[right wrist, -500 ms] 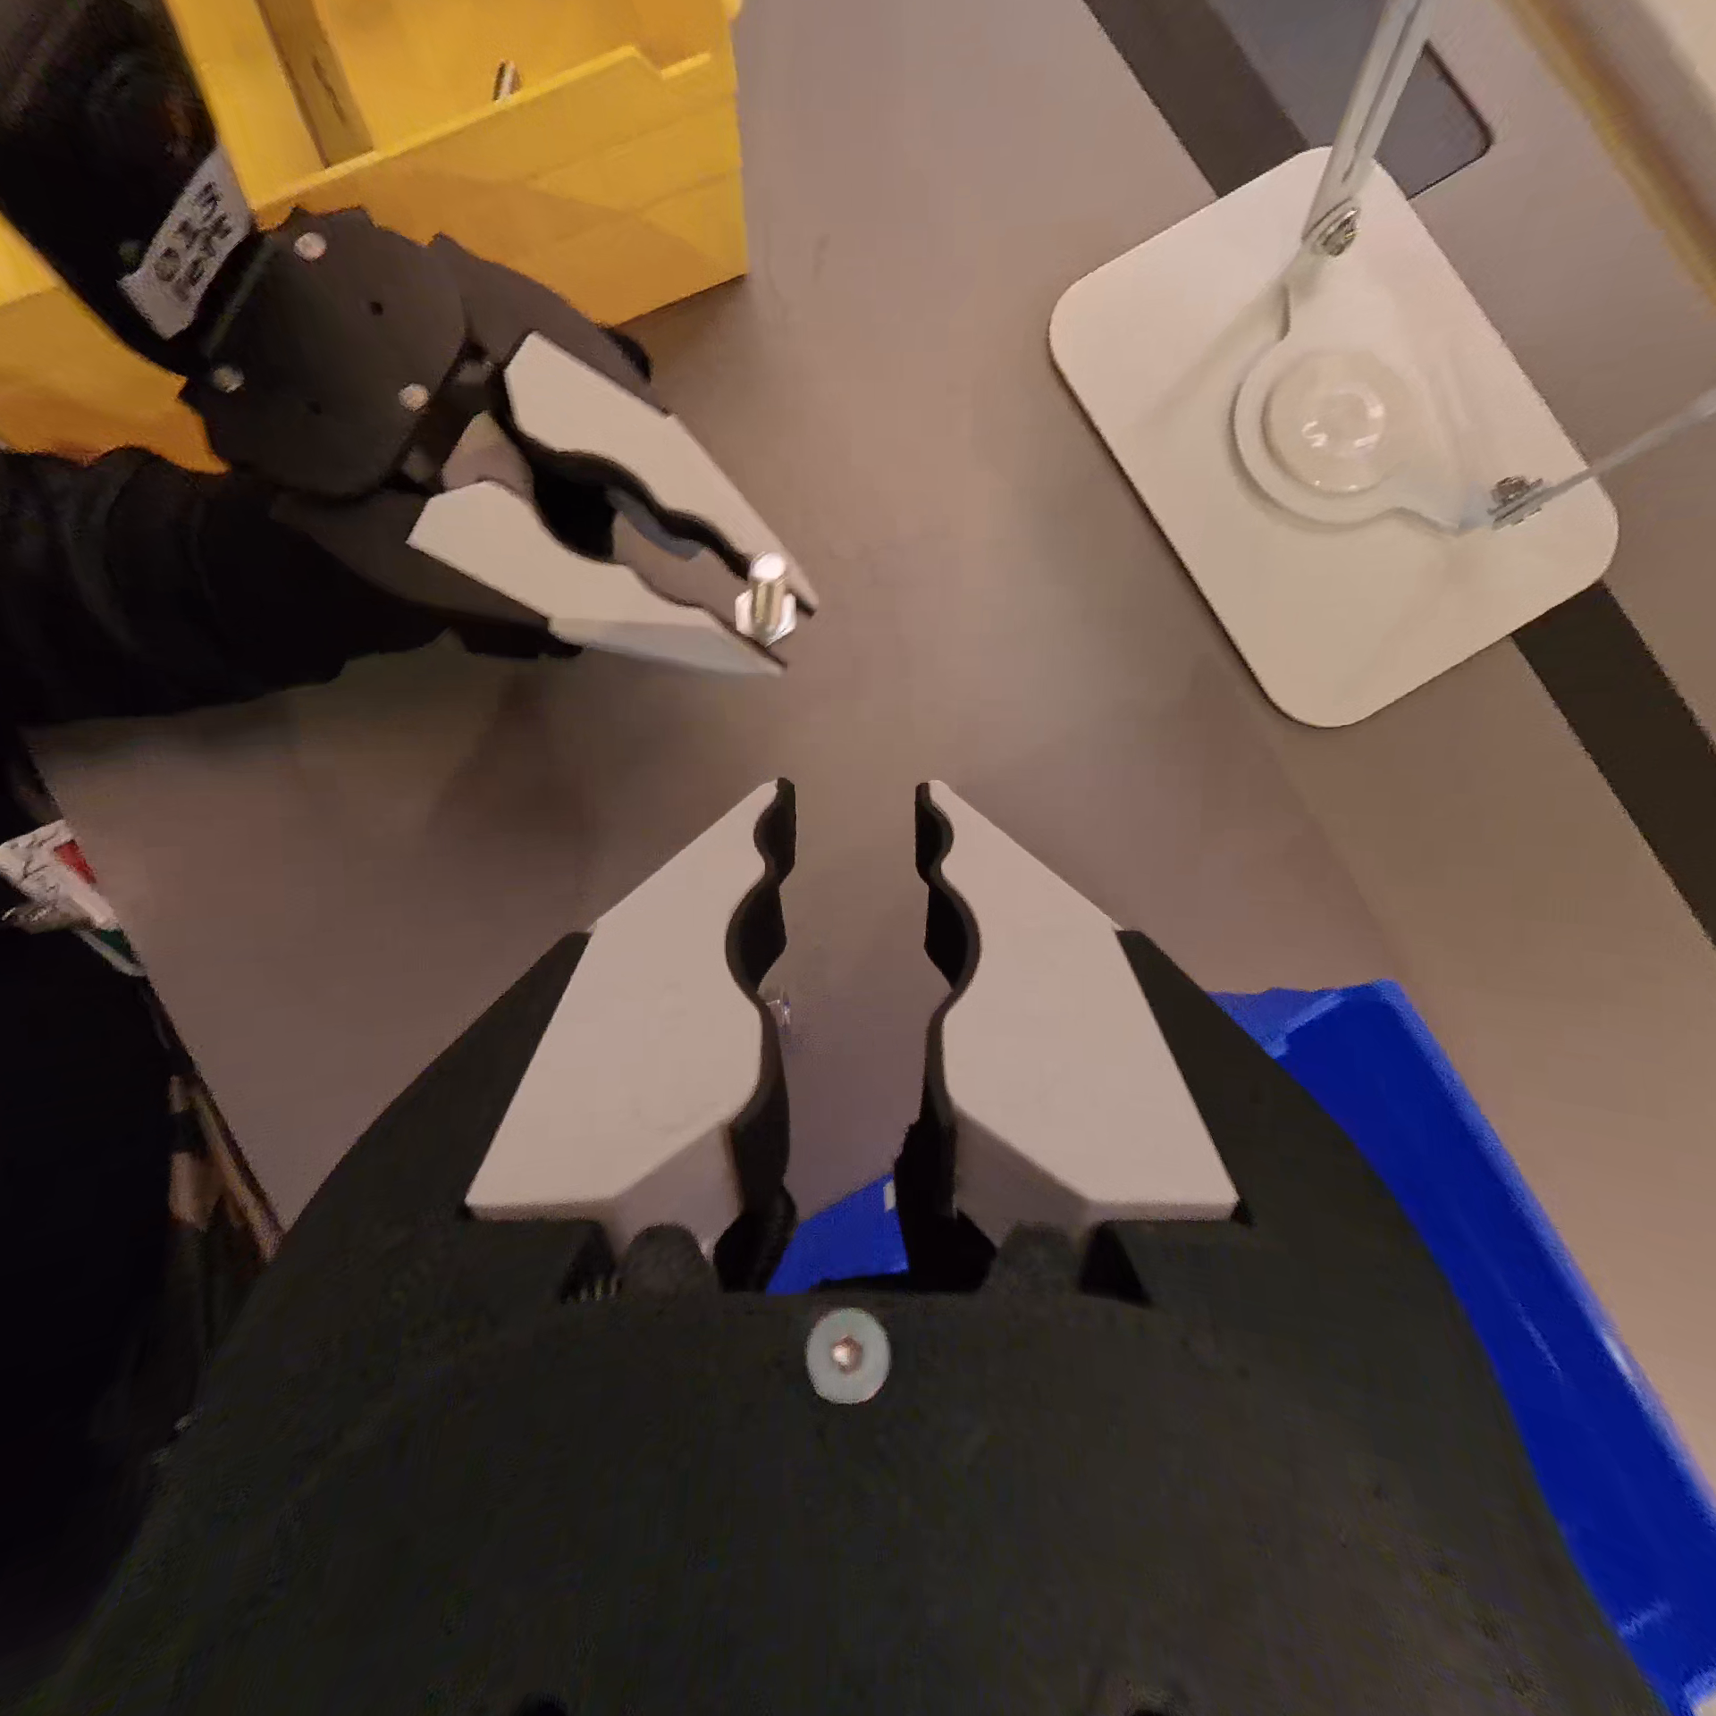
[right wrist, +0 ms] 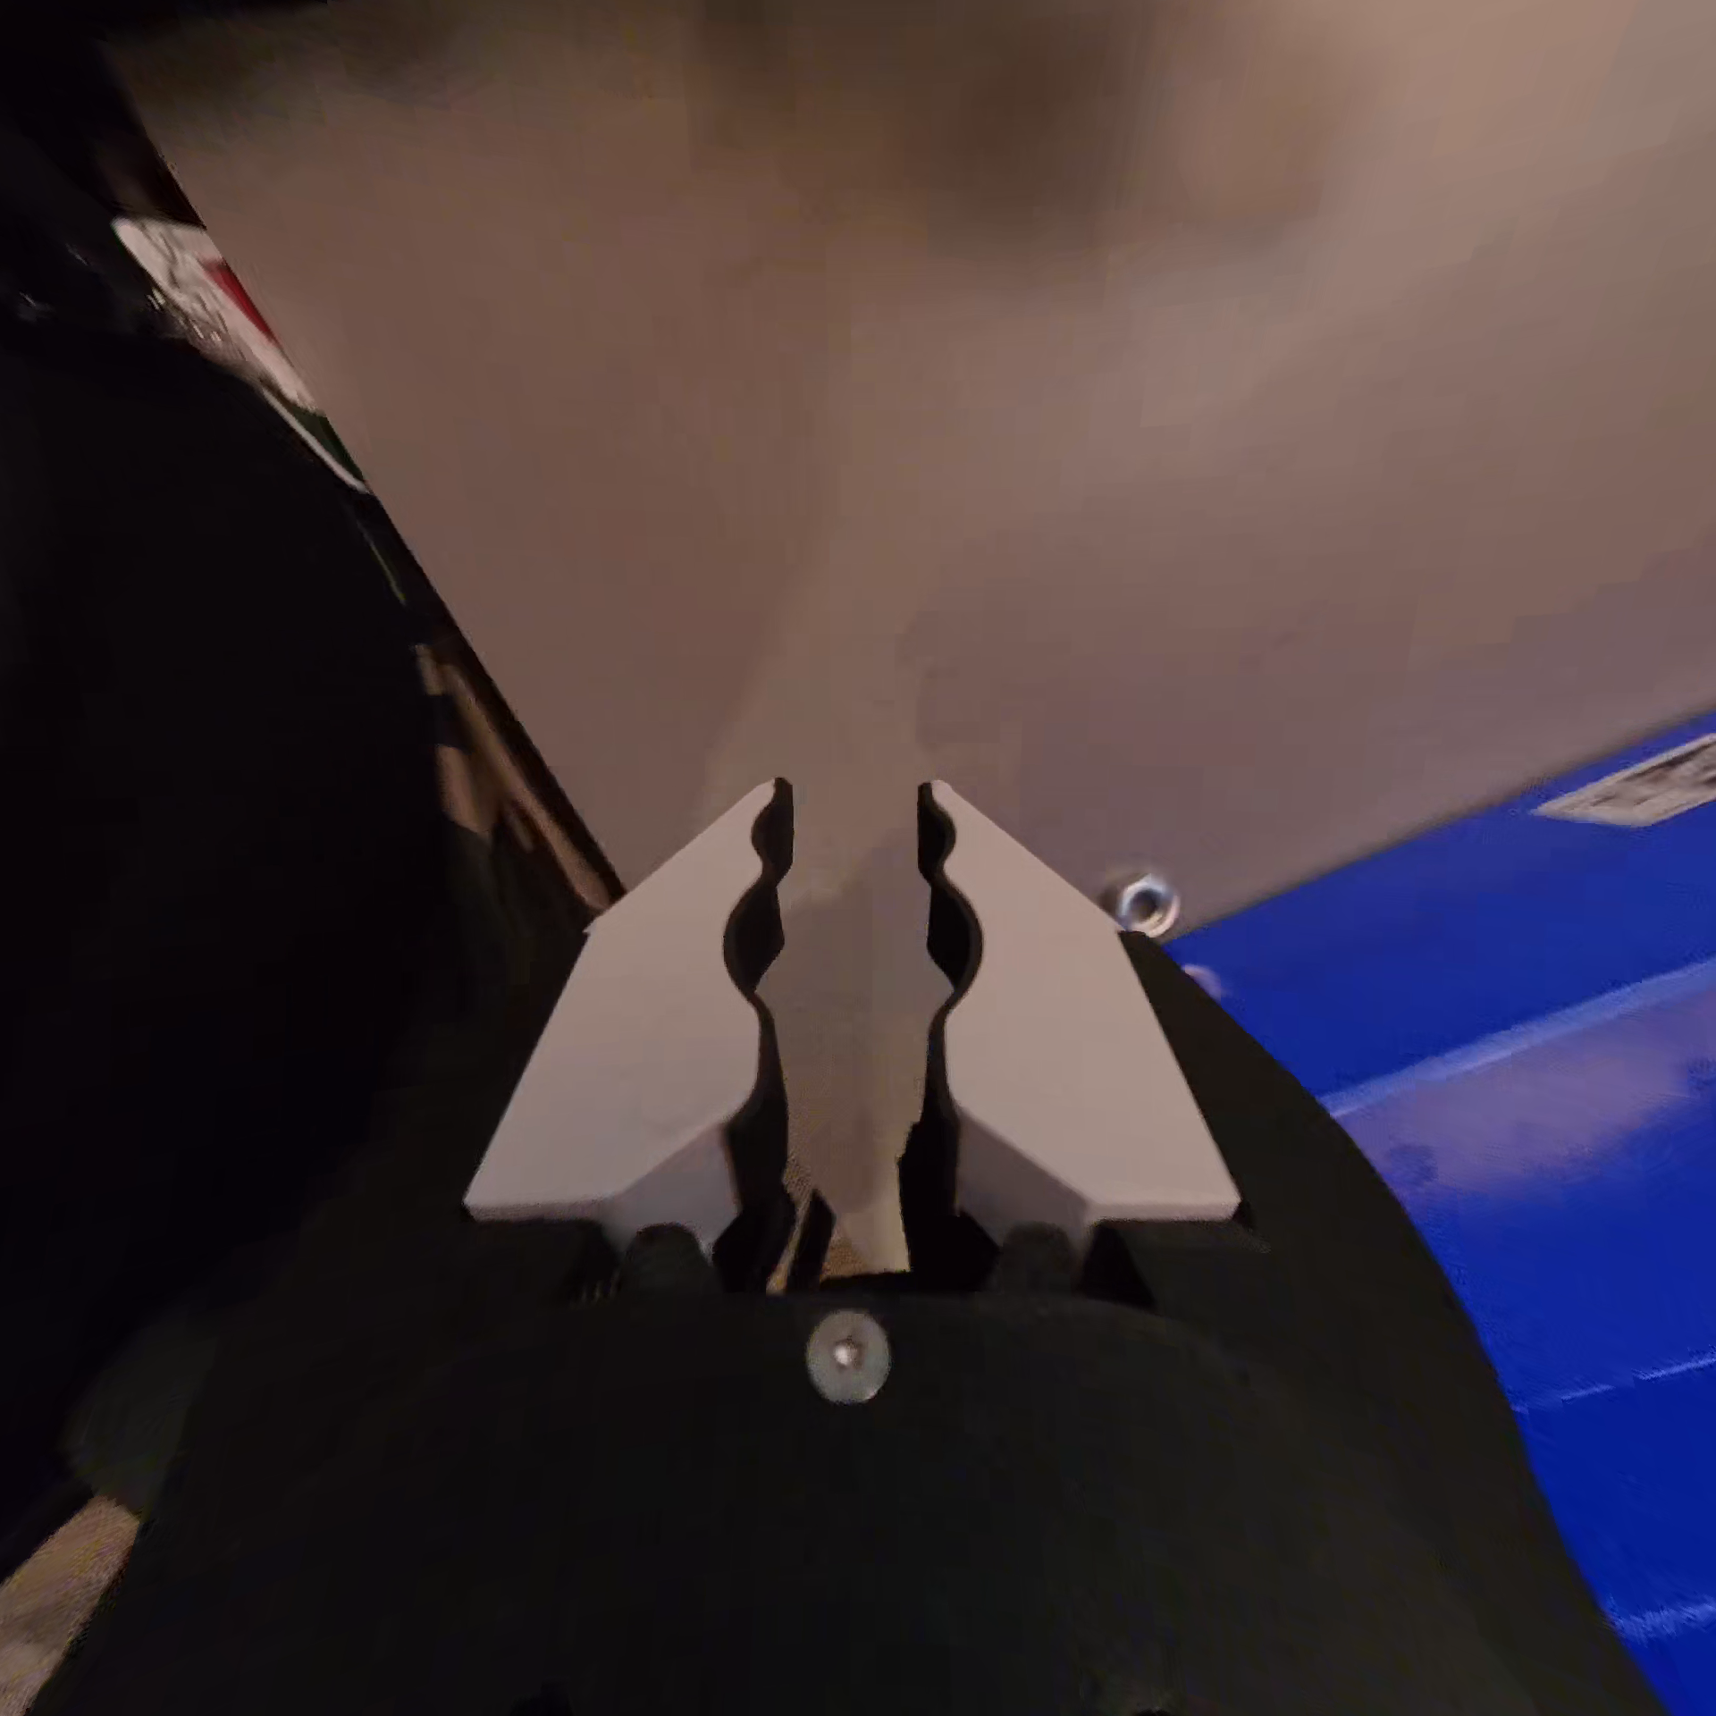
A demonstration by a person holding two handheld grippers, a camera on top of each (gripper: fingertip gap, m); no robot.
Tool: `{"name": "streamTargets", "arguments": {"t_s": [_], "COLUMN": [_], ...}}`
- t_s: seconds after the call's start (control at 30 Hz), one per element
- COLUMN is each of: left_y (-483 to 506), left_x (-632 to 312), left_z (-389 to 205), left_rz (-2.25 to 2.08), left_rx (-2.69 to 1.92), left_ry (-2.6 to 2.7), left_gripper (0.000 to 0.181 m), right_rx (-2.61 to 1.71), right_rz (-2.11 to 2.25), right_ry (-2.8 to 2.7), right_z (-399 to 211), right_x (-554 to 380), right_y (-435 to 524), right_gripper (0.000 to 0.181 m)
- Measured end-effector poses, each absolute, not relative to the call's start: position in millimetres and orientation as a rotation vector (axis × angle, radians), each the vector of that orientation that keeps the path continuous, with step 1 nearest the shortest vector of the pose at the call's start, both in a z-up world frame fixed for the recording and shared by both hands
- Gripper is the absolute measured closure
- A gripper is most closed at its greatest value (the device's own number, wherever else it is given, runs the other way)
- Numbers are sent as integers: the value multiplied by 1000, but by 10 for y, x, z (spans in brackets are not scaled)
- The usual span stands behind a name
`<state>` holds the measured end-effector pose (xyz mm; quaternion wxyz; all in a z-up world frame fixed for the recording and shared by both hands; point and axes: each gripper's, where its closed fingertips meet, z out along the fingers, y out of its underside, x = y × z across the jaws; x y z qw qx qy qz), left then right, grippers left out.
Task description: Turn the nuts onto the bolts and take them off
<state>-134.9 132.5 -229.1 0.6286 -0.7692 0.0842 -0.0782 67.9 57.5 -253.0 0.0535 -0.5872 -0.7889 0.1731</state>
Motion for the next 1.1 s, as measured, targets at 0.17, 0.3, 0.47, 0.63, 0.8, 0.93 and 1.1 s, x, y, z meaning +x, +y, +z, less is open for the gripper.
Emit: {"name": "streamTargets", "arguments": {"t_s": [0.17,0.3,0.47,0.63,0.8,0.93,1.1], "left_y": [1326,1325,1323,1326,1328,1329,1330], "left_x": [-1333,-1331,-1305,-1297,-1286,-1267,-1273], "left_z": [-2300,-2302,-2309,-2315,-2318,-2320,-2319], "left_rz": [-179,-184,-186,-195,-210,-215,-217], "left_rx": [-1767,-1768,-1772,-1776,-1778,-1778,-1778], "left_ry": [201,200,209,211,210,215,211], "left_gripper": [165,165,165,165,165,165,165], "right_rx": [-1882,-1953,-1910,-1972,-2045,-2053,-1955], "right_rz": [331,331,323,402,434,441,485], "right_ry": [-2237,-2059,-1943,-1843,-1786,-1791,-1959], "right_z": [-2830,-3059,-3036,-3084,-3144,-3168,-3144], "right_x": [914,912,780,633,620,622,510], "right_y": [652,679,766,739,763,752,528], "right_gripper": [136,105,103,73,56,50,69]}}
